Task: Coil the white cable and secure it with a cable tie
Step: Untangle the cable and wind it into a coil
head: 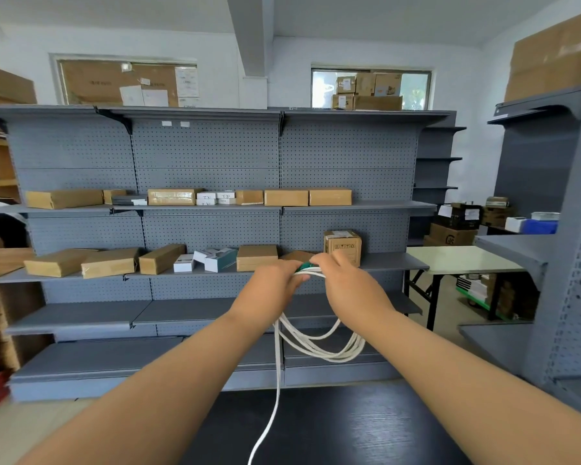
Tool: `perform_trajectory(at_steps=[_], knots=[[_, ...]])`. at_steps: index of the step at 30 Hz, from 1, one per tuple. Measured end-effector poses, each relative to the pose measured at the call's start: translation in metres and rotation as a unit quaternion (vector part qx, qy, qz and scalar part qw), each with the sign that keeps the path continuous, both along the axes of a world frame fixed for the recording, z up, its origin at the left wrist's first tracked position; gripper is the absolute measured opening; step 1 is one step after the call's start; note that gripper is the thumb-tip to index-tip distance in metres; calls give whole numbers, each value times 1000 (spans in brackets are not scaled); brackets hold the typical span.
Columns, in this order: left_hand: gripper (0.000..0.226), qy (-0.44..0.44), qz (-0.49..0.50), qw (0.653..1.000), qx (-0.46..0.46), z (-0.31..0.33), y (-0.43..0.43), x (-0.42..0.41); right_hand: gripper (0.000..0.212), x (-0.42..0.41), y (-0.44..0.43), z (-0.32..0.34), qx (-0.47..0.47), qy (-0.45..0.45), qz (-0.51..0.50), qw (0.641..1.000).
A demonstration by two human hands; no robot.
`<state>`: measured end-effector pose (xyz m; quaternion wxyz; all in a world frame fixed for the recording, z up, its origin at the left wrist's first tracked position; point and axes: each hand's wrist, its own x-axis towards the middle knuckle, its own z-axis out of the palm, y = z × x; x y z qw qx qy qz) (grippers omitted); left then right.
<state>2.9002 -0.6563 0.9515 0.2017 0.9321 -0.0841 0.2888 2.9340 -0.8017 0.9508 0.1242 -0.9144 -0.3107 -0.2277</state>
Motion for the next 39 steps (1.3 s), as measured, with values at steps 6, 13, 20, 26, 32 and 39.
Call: perform_trajectory(at_steps=[6,13,20,26,32,39], knots=[[29,56,30,996,68,13,-6,2,39,6,-7,0,-36,32,37,998],[15,121,-21,992,13,17,-12,-3,14,4,-13,-2,-87,-6,10,996],[9,93,-78,939,-321,-6,-12,-4,17,0,-12,2,-9,-19,-24,1000],[12,36,-43,942,-331,-16,-15,-8,20,-6,-13,3,68,24,-30,997],[26,-26,33,990,-132,-5,-10,-3,38,-7,-9,0,60,41,-32,997],[30,19,43,998,36,18,2,-1,65,-4,-2,-2,38,-84,-38,995]])
